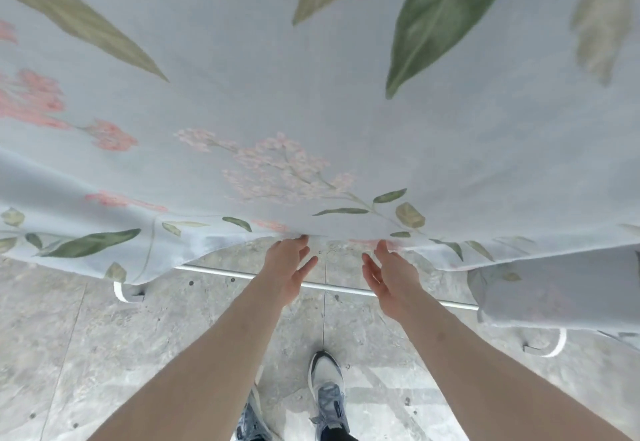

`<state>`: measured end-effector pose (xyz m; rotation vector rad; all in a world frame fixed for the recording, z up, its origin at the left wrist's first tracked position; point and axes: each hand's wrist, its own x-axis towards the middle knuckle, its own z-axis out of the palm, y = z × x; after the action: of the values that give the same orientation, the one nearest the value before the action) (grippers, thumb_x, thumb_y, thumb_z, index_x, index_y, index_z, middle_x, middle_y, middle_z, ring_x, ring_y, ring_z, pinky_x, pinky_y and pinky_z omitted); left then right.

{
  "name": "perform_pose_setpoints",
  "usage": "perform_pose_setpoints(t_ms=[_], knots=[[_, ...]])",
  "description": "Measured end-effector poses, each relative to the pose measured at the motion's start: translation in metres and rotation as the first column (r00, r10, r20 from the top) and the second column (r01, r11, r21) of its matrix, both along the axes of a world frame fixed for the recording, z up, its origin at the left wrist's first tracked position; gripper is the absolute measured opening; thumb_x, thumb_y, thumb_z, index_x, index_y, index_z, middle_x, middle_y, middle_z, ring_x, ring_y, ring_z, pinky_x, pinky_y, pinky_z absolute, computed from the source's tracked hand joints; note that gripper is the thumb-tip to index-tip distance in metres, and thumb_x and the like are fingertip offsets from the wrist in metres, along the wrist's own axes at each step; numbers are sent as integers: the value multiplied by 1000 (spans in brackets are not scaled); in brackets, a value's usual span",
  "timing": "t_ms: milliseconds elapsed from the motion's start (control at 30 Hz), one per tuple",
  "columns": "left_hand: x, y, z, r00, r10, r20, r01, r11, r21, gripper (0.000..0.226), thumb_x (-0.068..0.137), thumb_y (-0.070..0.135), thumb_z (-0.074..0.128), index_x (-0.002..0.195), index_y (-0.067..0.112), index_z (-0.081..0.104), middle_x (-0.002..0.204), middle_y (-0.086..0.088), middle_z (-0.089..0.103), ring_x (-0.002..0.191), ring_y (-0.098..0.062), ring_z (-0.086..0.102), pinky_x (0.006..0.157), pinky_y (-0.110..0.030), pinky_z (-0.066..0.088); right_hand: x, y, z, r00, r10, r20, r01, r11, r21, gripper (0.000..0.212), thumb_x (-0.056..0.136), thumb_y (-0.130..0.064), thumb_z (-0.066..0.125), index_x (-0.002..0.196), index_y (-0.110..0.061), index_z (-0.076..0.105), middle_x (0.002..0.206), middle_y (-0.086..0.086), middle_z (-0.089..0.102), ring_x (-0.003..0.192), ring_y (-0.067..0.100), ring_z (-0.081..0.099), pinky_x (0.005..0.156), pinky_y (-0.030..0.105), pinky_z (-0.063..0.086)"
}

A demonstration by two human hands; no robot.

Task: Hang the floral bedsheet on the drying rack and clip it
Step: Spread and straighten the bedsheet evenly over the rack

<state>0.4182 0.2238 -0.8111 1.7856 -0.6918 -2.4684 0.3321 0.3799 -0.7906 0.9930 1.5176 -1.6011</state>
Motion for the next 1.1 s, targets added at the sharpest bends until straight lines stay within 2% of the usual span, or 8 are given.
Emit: perform_pose_setpoints(t_ms=[133,267,334,500,700,834,934,1101], knots=[[2,-7,-16,1000,24,8,-24,999,-27,37,100,-2,61,133,13,58,117,1,66,127,-18,58,111,-44,49,-4,1,-7,999,-35,27,37,998,-52,30,97,-11,69,127,-8,65,123,5,70,85,12,67,62,20,58],[6,-11,-21,1000,17,-20,-18,999,-44,43,97,-1,65,136,17,59,127,0,67,119,-15,61,110,-40,49,-8,6,-15,994,-96,56,101,990,-102,54,98,3,61,148,-9,45,124,9,64,92,19,72,60,25,61],[6,-14,-21,1000,13,-23,-14,999,-42,38,97,4,67,133,17,61,131,-1,66,121,-15,60,107,-38,49,-14,4,-19,995,-75,66,84,985,-150,45,96,6,61,139,-7,53,122,11,66,85,15,68,59,22,59],[21,-4,-18,999,-42,-2,42,998,-40,36,89,21,81,121,19,66,122,-2,72,116,-20,66,100,-36,52,-1,-3,-19,996,40,76,-19,967,-255,39,87,-2,74,125,-11,67,89,-3,65,63,4,55,52,14,48],[54,15,-21,996,79,53,-75,995,-67,37,88,11,80,121,10,64,113,-7,74,108,-22,71,99,-36,53,35,3,-28,999,4,52,-3,1000,-8,23,87,-29,82,94,-13,67,83,-2,63,64,7,54,58,18,52],[56,13,-24,984,-36,172,72,976,-206,17,90,22,80,101,17,68,98,2,74,99,-17,70,90,-34,51,54,0,-29,988,129,-79,-108,967,230,23,94,-35,74,85,-14,72,87,-5,72,75,12,63,70,26,54],[51,5,-35,961,-113,254,182,946,-267,27,88,32,81,89,10,66,84,0,67,85,-16,66,91,-37,51,55,-4,-35,978,177,-114,-130,933,334,24,95,-37,72,85,-15,76,86,-5,75,74,12,67,77,33,58],[35,-9,-58,945,-146,292,241,915,-323,34,89,38,79,86,9,63,81,-5,60,74,-19,56,62,-29,42,54,-16,-56,977,194,-87,-147,911,387,27,93,-39,72,79,-17,74,75,-5,73,73,13,70,81,36,59]])
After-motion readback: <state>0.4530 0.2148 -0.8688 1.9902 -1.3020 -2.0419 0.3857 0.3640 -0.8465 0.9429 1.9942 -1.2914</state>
